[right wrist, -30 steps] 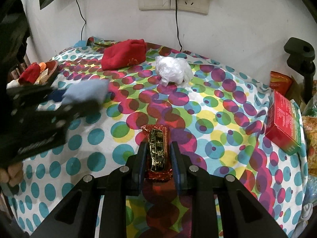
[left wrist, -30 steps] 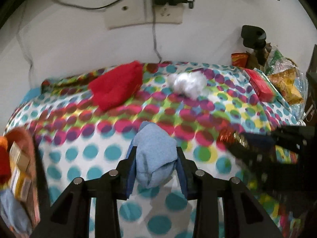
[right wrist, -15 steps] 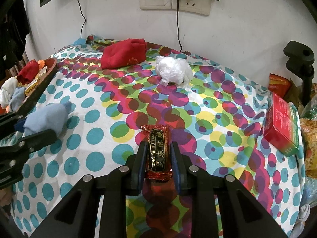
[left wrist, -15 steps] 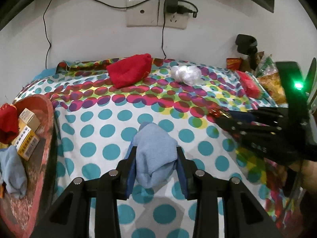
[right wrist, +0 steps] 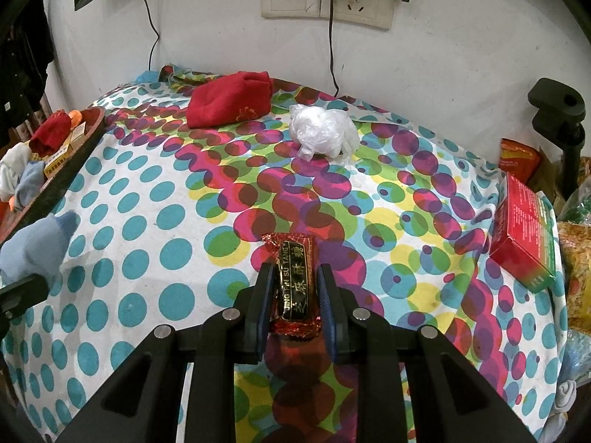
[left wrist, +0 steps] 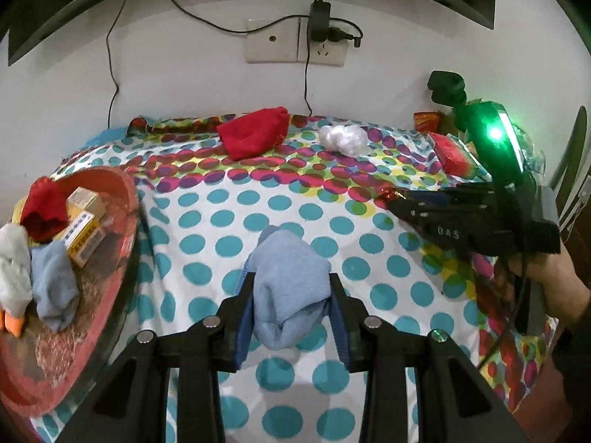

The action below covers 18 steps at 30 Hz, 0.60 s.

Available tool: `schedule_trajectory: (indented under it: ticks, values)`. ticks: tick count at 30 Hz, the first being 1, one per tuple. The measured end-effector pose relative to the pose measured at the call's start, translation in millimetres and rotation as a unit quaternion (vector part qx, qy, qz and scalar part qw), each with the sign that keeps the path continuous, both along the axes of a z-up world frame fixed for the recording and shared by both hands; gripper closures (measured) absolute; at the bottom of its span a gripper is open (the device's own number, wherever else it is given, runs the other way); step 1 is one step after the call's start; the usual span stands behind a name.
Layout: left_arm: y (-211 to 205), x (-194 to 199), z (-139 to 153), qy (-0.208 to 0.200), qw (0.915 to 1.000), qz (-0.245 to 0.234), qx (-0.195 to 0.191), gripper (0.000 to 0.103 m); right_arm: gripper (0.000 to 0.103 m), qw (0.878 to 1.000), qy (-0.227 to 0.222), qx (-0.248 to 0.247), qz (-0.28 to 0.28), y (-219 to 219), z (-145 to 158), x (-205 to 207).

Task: Organize objects
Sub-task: 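Lift the light blue sock with the left tool toward the red tray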

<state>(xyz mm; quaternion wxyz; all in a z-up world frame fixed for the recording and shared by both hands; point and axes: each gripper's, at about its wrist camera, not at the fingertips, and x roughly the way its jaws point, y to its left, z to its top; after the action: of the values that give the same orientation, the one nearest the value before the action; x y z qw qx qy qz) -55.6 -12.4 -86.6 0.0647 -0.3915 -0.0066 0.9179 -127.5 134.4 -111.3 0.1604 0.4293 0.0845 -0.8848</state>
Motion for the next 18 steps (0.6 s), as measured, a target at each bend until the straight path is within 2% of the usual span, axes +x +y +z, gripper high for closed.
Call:
schedule_trajectory:
  ticks: [7, 11, 14, 18]
  values:
    - [-23.0, 24.4, 16.2, 0.010, 0.9995, 0.028, 0.010, 0.067, 0.080, 1.000, 0.000, 0.000, 0.000, 1.0, -0.4, -1.3]
    - [-46.6, 33.6, 29.4, 0.019, 0.9979, 0.060, 0.013, 0.067, 0.080, 1.000, 0.000, 0.002, 0.000, 2.1, -0.2, -1.4]
    - [-66.2, 40.6, 34.5, 0.020, 0.9961, 0.080, 0.030, 0.067, 0.080, 1.000, 0.001, 0.003, 0.000, 1.2, -0.3, -1.1]
    - [-87.4, 50.5, 40.2, 0.023, 0.9935, 0.108, 0.028, 0.066, 0.080, 1.000, 0.001, 0.002, 0.000, -0.1, -0.4, -0.5]
